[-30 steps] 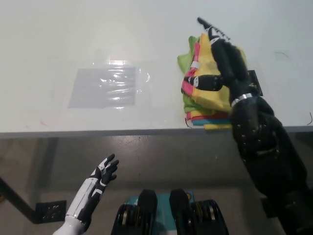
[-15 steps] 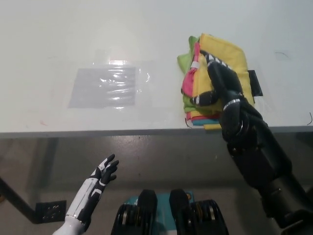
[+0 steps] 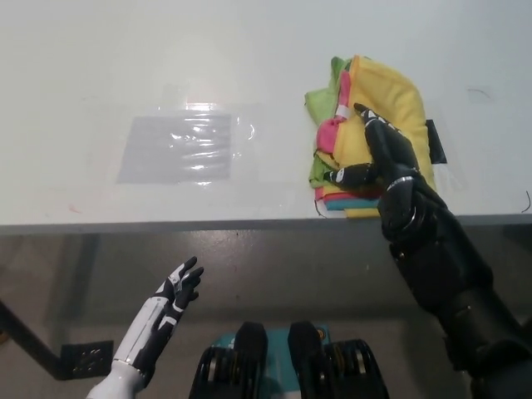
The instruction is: A stack of folded microfibre clothes with a single fold is kept infront of the robot. the robot uses its right hand to grab one end of the clothes and pulla it away from the other end to unfold
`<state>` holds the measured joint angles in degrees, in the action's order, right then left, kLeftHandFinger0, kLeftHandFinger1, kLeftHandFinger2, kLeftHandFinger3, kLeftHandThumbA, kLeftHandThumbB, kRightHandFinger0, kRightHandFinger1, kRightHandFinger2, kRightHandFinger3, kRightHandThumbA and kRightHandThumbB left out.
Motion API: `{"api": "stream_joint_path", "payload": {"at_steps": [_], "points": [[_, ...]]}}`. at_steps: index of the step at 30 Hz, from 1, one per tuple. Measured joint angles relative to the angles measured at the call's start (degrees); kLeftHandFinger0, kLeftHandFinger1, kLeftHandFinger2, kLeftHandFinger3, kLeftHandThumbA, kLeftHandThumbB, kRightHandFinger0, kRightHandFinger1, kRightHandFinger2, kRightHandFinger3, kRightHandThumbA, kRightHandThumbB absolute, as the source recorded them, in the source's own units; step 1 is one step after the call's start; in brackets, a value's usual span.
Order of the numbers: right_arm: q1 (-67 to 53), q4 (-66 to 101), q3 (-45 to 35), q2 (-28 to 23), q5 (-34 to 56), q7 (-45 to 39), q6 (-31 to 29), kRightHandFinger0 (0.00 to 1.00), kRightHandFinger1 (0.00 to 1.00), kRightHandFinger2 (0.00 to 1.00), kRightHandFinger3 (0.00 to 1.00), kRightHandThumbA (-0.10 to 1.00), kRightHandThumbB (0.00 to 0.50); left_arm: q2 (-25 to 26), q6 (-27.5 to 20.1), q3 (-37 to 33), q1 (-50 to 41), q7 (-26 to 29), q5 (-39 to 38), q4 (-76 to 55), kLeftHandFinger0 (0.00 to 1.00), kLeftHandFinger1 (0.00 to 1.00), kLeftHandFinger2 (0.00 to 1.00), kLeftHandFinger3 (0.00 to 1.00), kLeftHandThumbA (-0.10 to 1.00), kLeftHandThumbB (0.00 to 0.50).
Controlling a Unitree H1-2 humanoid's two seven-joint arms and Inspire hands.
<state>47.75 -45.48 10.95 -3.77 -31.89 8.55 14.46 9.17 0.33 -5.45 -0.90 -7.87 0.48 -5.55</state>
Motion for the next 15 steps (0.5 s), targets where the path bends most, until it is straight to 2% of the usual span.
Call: {"api": "stream_joint_path", "payload": {"at_steps": [1,2,3,4,8,10,15], "points": [[0.02,-0.37,-0.69,0.10,0.08,1.27,-0.75,0.00,0.03,0.15,0.17,0.47,0.117,0.00,0.00,0.00,0.00,0.00,0.08,0.01,1.00,1.00,1.00,1.00,0.91,0.225],[0.01,-0.69,-1.51,0.20,0.24,2.91,-1.64,0.00,0.12,0.33,0.26,0.51,0.066,0.00,0.00,0.00,0.00,0.00,0.19,0.05,1.00,1.00,1.00,1.00,0.91,0.221],[0.01,-0.81,-2.38,0.30,0.51,4.10,-2.34,0.00,0.18,0.44,0.35,0.56,0.051,0.01,0.00,0.00,0.00,0.00,0.36,0.06,1.00,1.00,1.00,1.00,0.91,0.222],[0.01,-0.89,-3.25,0.42,0.97,5.42,-3.15,0.00,0.21,0.49,0.41,0.56,0.042,0.05,0.00,-0.01,0.04,0.00,0.55,0.07,1.00,1.00,1.00,1.00,0.91,0.223],[0.01,-0.94,-5.35,0.55,2.26,8.51,-5.61,0.02,0.23,0.50,0.43,0.58,0.044,0.22,0.02,-0.01,0.32,0.00,1.33,0.06,1.00,1.00,1.00,1.00,0.88,0.208],[0.00,-1.01,-6.36,0.55,3.31,9.46,-6.93,0.00,0.20,0.47,0.38,0.56,0.058,0.26,0.03,-0.03,0.38,0.00,1.62,0.07,1.00,1.00,1.00,1.00,0.87,0.204],[-0.27,-1.14,-7.19,0.55,5.30,10.40,-9.03,0.00,0.22,0.49,0.41,0.55,0.061,0.26,0.06,-0.08,0.42,0.00,2.52,0.06,1.00,1.00,1.00,1.00,0.85,0.190]]}}
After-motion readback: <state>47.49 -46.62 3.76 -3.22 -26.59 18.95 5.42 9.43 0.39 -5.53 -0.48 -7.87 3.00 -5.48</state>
